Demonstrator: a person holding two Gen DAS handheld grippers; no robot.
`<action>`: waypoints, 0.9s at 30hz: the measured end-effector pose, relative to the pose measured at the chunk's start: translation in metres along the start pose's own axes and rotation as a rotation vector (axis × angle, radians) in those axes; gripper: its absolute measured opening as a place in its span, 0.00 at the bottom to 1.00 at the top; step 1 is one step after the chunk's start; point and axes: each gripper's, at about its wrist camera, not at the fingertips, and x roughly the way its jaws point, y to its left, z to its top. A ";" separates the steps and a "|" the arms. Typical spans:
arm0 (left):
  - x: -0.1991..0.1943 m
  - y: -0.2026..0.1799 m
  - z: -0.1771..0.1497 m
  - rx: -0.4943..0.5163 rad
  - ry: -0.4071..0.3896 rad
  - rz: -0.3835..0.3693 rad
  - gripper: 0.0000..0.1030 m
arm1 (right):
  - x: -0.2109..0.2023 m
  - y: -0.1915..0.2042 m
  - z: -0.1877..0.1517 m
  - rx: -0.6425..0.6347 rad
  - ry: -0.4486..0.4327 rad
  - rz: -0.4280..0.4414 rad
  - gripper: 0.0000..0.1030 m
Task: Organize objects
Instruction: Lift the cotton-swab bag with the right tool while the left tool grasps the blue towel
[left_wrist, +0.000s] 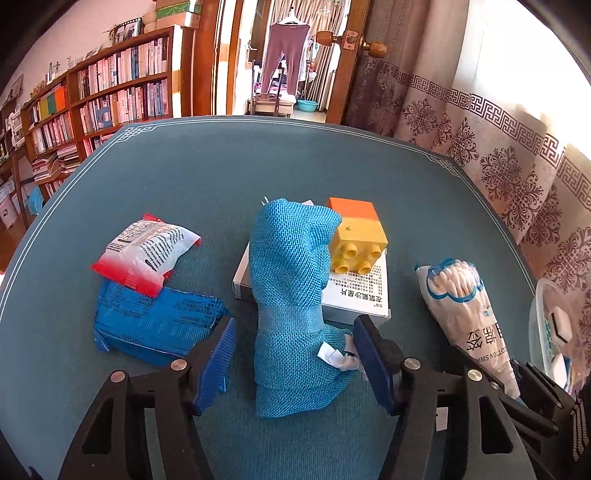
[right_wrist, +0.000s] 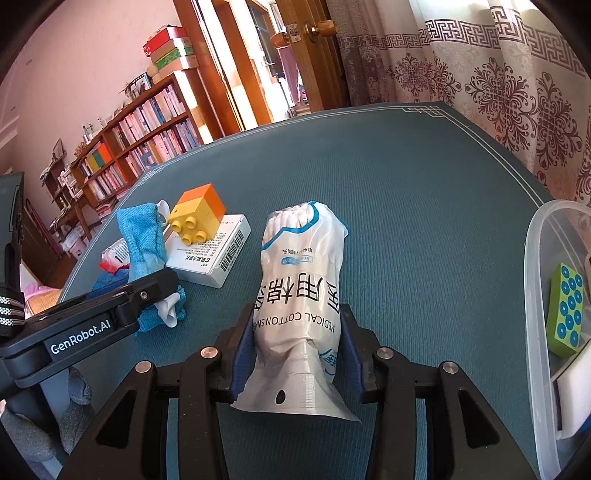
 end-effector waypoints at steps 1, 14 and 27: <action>0.000 0.000 0.000 -0.002 -0.002 -0.007 0.63 | 0.000 0.000 0.000 0.000 0.000 0.000 0.43; -0.020 0.001 -0.005 -0.005 -0.044 -0.046 0.37 | 0.000 0.000 -0.001 0.000 0.000 -0.001 0.43; -0.032 -0.004 -0.027 0.028 -0.031 -0.014 0.37 | -0.001 0.001 -0.001 0.000 0.000 -0.001 0.43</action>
